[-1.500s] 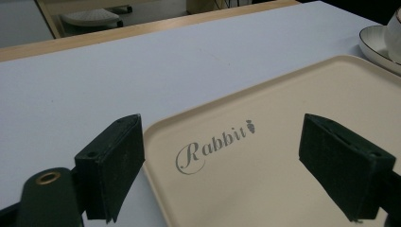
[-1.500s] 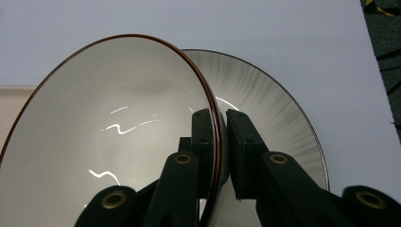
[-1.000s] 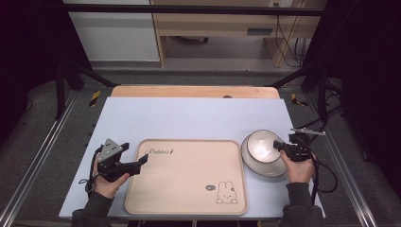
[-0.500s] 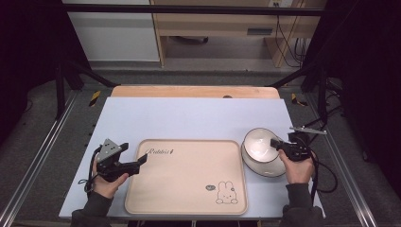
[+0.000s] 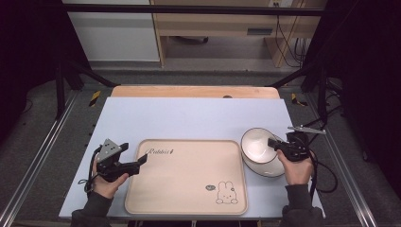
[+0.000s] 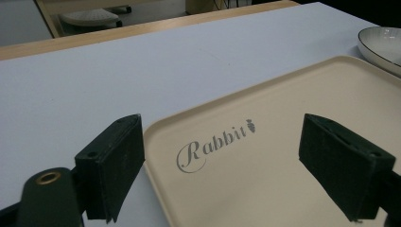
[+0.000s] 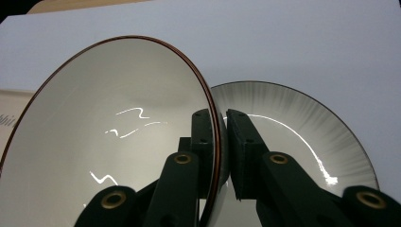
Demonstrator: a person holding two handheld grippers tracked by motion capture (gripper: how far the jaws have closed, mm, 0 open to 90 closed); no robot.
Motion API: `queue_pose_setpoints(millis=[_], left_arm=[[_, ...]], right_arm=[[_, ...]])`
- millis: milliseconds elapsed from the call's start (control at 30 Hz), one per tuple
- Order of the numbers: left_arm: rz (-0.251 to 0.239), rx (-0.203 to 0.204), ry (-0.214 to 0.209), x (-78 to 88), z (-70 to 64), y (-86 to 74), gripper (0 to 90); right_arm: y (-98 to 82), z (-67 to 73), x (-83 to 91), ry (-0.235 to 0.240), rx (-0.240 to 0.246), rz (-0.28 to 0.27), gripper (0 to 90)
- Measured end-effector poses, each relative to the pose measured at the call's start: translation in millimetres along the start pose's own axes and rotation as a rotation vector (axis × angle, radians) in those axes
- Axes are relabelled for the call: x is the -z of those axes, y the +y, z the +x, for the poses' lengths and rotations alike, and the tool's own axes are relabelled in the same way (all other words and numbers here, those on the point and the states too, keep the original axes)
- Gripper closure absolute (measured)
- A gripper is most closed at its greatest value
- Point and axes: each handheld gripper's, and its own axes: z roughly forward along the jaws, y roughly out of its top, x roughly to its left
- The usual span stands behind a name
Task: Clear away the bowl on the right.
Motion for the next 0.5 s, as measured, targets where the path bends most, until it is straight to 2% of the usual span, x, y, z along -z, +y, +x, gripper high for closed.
queue_pose_setpoints(millis=[233,500], left_arm=[[0.003,-0.006,-0.004,-0.2,-0.7,0.2,14.3],[0.005,-0.006,-0.004,-0.4,-0.9,0.1,13.9]], right_arm=[[2.3,13.0,1.1,0.029,0.026,-0.002,81.8],[3.0,35.6,-2.8,0.080,0.079,0.014,81.8]])
